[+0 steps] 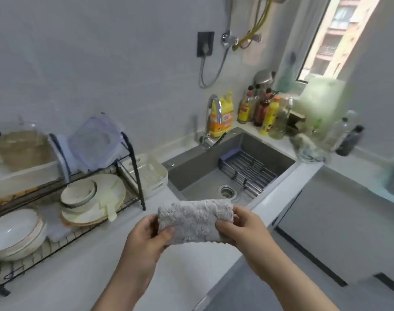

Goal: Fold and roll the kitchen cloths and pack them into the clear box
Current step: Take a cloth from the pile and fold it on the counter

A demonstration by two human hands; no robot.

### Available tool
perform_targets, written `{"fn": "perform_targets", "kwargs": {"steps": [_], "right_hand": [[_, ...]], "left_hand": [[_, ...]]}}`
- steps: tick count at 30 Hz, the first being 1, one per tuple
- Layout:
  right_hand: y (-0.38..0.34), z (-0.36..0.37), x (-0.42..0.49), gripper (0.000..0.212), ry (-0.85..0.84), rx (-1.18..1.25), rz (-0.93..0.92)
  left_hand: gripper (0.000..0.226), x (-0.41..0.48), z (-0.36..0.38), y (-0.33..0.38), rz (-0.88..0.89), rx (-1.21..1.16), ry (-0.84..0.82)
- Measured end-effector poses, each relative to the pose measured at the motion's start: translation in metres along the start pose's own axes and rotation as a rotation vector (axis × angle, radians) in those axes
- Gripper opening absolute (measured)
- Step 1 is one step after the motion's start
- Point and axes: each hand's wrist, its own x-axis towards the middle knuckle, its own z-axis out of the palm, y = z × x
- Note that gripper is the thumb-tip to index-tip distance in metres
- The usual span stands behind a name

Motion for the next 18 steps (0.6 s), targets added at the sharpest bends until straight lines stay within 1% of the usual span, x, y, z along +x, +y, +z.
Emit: {"fn": "perform_targets", "kwargs": {"steps": [2, 3, 5, 6, 9, 11, 14, 18], "right_hand": [[-0.016, -0.046, -0.010, 0.025, 0.082, 0.076, -0.034], [-0.022, -0.070, -0.015, 0.025, 0.119, 0.115, -0.055], [-0.030, -0.116, -0.026, 0.027, 0.203, 0.168, -0.094], [-0.032, -0.137, -0.032, 0.027, 0.244, 0.184, -0.110], [-0.041, -0.198, -0.054, 0.031, 0.361, 0.224, -0.160], [-0.047, -0.237, -0.069, 0.029, 0.437, 0.218, -0.192], [-0.052, -0.294, -0.096, 0.025, 0.580, 0.179, -0.208], [-0.051, -0.354, -0.124, 0.025, 0.741, 0.190, -0.235]], "left_hand": [[0.039, 0.008, 0.052, 0.013, 0.010, 0.005, -0.139], [0.048, 0.013, 0.077, 0.019, 0.011, 0.023, -0.226], [0.075, 0.022, 0.128, 0.026, -0.005, 0.085, -0.365], [0.076, 0.026, 0.152, 0.027, -0.004, 0.112, -0.399], [0.052, 0.036, 0.225, 0.023, 0.013, 0.130, -0.468], [0.050, 0.037, 0.275, 0.018, -0.001, 0.092, -0.543], [0.051, 0.030, 0.345, 0.009, -0.029, 0.057, -0.710], [0.050, 0.022, 0.428, -0.003, -0.063, 0.032, -0.856]]}}
